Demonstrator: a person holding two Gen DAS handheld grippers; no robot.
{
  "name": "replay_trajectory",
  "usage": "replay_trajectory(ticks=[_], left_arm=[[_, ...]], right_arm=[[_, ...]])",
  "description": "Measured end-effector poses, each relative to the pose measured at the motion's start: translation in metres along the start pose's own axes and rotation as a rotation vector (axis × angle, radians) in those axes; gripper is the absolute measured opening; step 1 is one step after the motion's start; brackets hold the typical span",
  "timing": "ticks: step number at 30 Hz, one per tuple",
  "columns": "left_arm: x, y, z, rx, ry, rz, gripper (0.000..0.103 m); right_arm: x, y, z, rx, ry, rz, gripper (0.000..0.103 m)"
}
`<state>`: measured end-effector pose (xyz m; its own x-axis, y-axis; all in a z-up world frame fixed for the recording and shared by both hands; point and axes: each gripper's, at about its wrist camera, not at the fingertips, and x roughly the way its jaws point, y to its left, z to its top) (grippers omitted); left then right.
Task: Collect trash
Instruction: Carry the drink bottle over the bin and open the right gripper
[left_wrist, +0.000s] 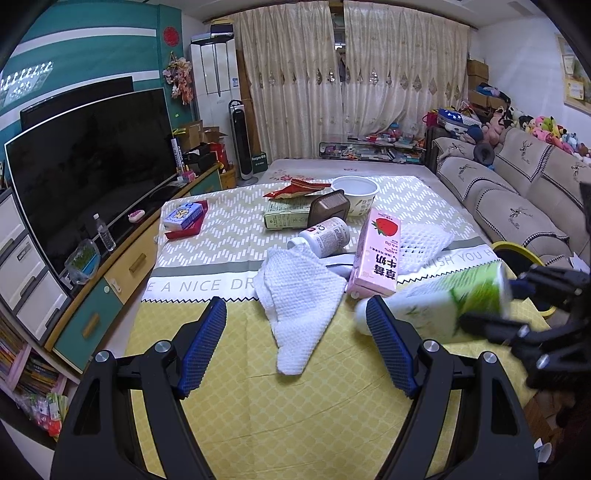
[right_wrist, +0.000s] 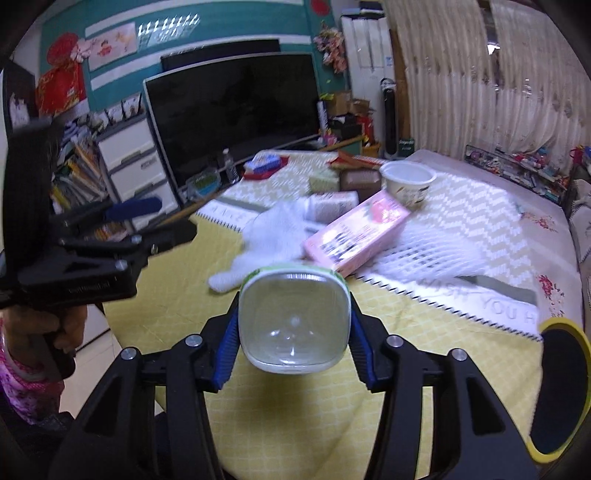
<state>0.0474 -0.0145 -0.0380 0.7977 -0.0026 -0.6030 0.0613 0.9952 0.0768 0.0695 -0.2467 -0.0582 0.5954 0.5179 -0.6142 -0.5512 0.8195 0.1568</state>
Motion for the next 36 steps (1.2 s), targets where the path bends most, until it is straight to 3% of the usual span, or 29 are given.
replay_trajectory(ticks=[18,23,27,31,34,36], left_arm=[[0.005,-0.026,0.005,0.050,0.007,-0.034,0.077],[0.011,-0.032,0.005,0.065,0.019,-0.048,0.077],[0.019,-0.041,0.007,0.084,0.030,-0.064,0.077],[0.026,-0.050,0.009,0.102,0.040,-0.082,0.077],[0.032,-0.056,0.009,0.110,0.049,-0.091,0.077],[0.038,-0.061,0.008,0.117,0.061,-0.098,0.077]], right_arm=[[-0.038,-0.044,0.004,0.100,-0.080,-0.072,0.049],[-0.052,-0.065,0.003,0.143,-0.112,-0.131,0.049],[-0.073,-0.093,0.002,0.199,-0.157,-0.223,0.049],[-0.100,-0.137,-0.006,0.284,-0.205,-0.418,0.049],[-0.107,-0.182,-0.024,0.374,-0.184,-0.600,0.049],[-0.100,-0.209,-0.038,0.427,-0.139,-0.663,0.049]])
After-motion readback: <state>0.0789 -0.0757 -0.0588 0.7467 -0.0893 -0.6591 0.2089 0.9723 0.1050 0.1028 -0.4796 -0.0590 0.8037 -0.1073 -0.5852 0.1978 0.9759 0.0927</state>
